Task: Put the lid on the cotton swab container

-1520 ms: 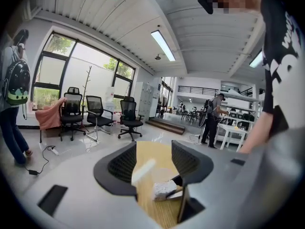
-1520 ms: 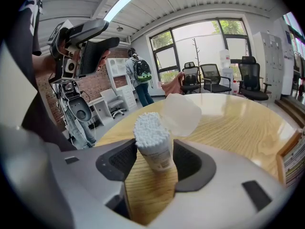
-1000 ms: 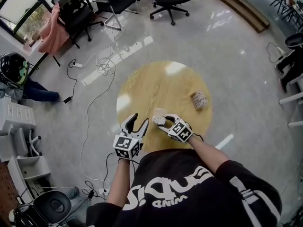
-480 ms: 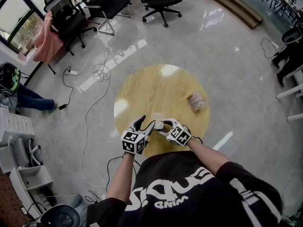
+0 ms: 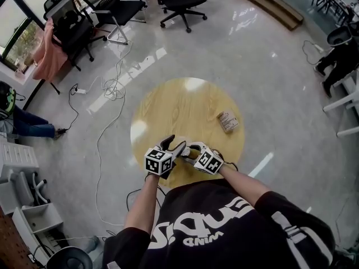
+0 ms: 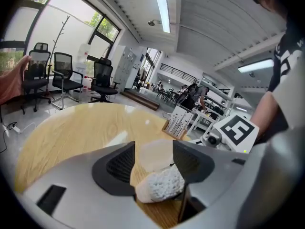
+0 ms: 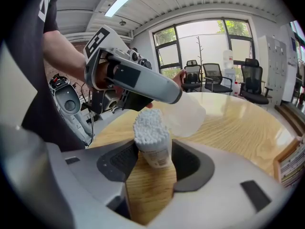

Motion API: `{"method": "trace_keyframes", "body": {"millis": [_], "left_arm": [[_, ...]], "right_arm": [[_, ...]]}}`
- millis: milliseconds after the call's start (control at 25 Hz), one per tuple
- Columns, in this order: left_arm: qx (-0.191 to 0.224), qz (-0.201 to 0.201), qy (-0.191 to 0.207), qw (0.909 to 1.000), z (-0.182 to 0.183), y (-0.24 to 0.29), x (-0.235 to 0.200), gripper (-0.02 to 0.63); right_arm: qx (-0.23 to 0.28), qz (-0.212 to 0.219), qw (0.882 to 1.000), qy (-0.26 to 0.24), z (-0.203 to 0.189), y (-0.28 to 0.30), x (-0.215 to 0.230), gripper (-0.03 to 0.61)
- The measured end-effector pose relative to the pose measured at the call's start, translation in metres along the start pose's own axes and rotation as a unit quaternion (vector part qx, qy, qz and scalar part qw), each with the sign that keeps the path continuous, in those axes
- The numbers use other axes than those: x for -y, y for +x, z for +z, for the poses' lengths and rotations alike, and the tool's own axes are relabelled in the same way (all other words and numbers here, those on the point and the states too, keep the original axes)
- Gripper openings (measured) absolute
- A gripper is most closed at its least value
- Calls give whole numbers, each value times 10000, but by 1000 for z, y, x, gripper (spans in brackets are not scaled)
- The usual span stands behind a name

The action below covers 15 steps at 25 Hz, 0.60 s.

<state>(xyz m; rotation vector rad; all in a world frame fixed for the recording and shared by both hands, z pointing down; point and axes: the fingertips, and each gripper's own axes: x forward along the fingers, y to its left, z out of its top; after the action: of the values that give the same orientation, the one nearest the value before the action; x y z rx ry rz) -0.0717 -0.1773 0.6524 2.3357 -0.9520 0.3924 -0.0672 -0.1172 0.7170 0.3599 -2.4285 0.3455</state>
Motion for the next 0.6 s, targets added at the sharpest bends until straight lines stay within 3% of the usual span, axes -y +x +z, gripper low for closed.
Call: {"method": "trace_keyframes", "body": {"millis": [240, 600], "left_arm": [[-159, -256, 80, 9995, 2, 7, 7, 236], [-190, -315, 227, 9991, 6, 3, 15, 236]], "right_arm": [[-62, -6, 9999, -134, 0, -1, 0, 213], [-92, -29, 9999, -119, -1, -2, 0, 212]]}}
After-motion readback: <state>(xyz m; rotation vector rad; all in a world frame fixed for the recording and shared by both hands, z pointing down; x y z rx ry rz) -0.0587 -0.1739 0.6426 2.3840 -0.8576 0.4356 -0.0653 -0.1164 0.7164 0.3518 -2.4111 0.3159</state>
